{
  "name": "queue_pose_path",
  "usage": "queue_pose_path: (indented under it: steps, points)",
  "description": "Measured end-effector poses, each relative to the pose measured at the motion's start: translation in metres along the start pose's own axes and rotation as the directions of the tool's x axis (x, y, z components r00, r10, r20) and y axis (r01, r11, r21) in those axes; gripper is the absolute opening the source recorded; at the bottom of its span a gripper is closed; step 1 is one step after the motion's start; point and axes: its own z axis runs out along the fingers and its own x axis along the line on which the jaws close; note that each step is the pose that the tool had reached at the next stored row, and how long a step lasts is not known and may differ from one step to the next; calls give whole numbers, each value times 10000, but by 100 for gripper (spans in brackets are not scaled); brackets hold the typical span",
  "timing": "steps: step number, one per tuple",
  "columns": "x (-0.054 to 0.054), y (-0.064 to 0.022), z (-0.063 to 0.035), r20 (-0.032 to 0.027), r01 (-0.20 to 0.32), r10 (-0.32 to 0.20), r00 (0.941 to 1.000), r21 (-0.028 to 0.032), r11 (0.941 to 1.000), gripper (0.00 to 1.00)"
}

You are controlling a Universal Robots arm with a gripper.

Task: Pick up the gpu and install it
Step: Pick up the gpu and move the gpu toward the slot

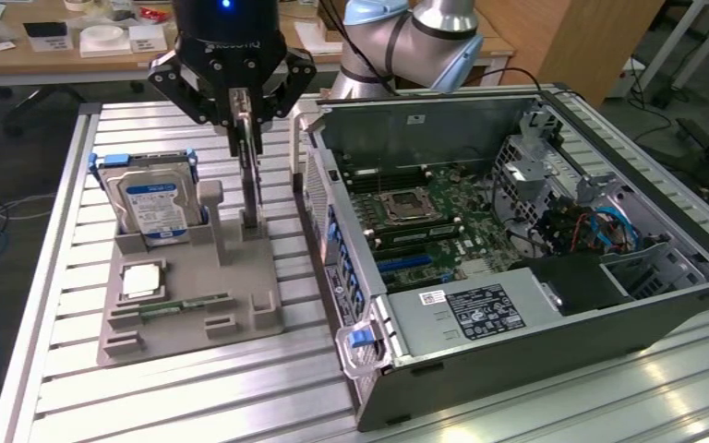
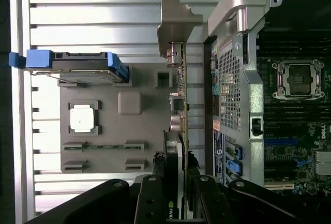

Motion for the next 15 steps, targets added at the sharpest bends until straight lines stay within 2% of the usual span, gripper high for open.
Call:
queue_pose_path:
  steps: [7, 15]
  points:
    - [-42, 2, 1, -4, 1, -1, 10000, 0, 10000, 27]
    - [-214, 10, 1, -45, -3, 3, 10000, 2, 10000, 27]
